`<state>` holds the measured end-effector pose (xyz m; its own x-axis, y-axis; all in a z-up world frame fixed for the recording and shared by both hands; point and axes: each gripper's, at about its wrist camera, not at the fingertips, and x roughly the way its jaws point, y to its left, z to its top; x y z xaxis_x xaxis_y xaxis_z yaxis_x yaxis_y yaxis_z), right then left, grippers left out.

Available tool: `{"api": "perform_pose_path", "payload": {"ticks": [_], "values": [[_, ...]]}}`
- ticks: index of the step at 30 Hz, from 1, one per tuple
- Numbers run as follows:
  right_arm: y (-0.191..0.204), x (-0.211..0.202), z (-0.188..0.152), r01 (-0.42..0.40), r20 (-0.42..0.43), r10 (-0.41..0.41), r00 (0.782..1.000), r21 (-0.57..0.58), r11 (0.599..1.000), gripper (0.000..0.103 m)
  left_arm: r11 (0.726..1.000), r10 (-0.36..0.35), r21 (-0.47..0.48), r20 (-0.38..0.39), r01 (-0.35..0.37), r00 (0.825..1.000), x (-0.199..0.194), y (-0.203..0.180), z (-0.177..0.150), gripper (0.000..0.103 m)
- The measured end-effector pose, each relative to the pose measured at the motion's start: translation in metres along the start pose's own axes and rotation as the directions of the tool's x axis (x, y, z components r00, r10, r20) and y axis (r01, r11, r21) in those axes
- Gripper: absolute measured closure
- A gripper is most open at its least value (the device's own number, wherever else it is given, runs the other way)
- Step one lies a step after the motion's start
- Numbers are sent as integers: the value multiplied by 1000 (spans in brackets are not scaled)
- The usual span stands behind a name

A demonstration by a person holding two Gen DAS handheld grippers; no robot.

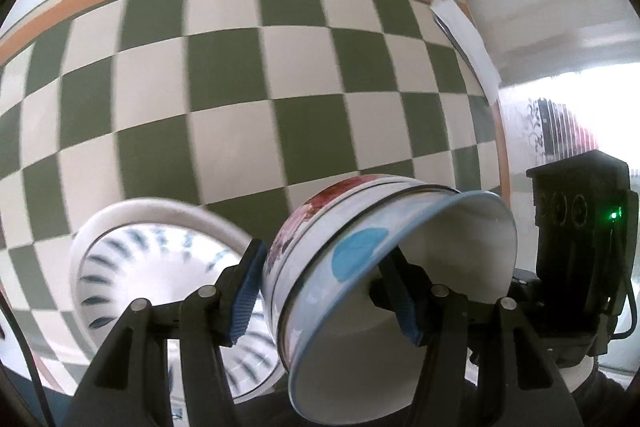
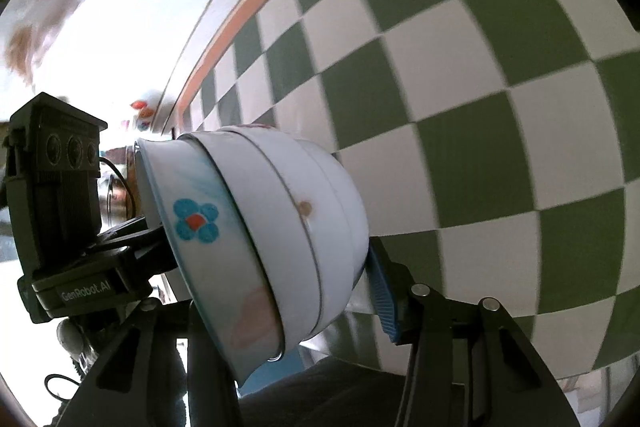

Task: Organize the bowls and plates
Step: 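Carry the bowl stack with both tools and lower it onto the plate stack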

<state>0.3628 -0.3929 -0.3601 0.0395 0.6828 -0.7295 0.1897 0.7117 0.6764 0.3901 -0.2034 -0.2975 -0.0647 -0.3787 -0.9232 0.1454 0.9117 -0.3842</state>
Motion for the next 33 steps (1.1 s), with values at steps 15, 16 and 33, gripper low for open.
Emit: {"api": "perform_pose_path", "payload": {"ticks": [15,16,33], "values": [[83,91,-14,-5,-171,-23,985,-160,987,56,974,13,-227,57,1,998,-27,103,-48,48],[84,95,-15,-3,-180,-27,983,-164,986,56,971,10,-239,57,4,998,-26,108,-50,48],[85,138,-18,37,-246,-82,966,-181,983,56,946,-21,-322,35,31,999,-8,144,-63,48]]}}
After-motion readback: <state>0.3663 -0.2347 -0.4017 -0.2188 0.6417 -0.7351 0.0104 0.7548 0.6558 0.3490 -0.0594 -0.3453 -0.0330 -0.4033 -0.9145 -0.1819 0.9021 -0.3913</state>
